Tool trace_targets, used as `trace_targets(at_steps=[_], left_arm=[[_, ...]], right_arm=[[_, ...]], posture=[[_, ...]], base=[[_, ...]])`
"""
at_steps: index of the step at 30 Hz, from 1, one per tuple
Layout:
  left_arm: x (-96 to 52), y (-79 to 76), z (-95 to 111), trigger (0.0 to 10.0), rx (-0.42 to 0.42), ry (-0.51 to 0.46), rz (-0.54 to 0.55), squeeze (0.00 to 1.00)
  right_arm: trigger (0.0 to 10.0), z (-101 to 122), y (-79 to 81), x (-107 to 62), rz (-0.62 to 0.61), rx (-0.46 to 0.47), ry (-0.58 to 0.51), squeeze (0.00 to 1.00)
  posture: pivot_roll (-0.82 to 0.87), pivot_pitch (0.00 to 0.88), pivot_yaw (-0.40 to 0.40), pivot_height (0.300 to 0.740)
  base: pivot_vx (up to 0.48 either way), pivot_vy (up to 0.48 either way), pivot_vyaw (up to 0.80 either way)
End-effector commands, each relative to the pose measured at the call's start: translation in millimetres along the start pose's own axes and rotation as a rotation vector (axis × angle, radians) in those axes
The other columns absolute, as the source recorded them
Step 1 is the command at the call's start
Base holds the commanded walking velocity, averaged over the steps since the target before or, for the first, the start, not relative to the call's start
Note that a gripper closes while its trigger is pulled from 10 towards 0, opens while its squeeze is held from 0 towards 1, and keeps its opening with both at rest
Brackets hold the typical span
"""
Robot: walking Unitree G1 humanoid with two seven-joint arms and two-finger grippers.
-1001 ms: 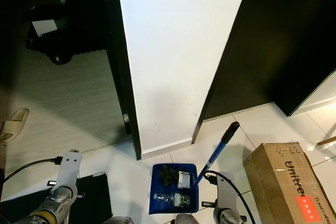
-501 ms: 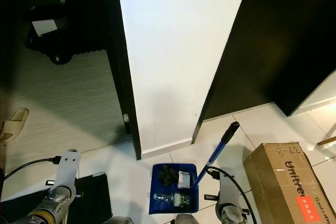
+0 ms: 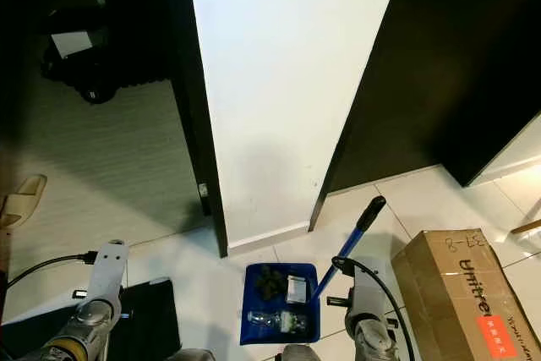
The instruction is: Sweep floor
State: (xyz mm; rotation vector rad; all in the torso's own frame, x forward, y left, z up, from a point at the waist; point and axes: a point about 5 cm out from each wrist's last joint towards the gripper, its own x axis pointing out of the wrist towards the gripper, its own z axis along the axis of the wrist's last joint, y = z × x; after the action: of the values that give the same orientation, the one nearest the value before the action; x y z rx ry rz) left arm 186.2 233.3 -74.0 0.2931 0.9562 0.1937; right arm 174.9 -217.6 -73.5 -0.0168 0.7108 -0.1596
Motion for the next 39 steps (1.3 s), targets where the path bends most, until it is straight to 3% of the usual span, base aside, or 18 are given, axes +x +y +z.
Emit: trace_targets(at_steps=[1, 27, 30, 39], left_arm=[[0.0, 10.2, -6.9, 10.0, 0.043, 0.026, 0.018, 0.00], [0.7, 8.8, -1.9, 10.0, 0.051, 0.013, 0.006, 0.00], [0.8, 9.0, -2.4, 10.0, 0.060, 0.020, 0.004, 0.00], [0.9, 7.4, -1.0, 10.0, 0.032, 0.017, 0.008, 0.00]], right_arm=[[10.0, 3.0, -0.6, 0.1, 0.001, 0.009, -0.026, 0.00], [10.0, -0.9, 1.6, -1.3, 0.021, 0.016, -0.014, 0.00], [10.0, -4.4, 1.3, -1.7, 0.011, 0.066, 0.012, 0.00], [10.0, -7.1, 0.0, -1.0, 0.017, 0.020, 0.060, 0.00]], posture=[[0.07, 0.000, -0.001, 0.740], [0.06, 0.000, 0.018, 0.740], [0.06, 0.000, 0.015, 0.740], [0.07, 0.000, -0.014, 0.740]], base=[[0.000, 0.000, 0.00], [0.000, 0.000, 0.00], [0.000, 0.000, 0.00], [0.000, 0.000, 0.00]])
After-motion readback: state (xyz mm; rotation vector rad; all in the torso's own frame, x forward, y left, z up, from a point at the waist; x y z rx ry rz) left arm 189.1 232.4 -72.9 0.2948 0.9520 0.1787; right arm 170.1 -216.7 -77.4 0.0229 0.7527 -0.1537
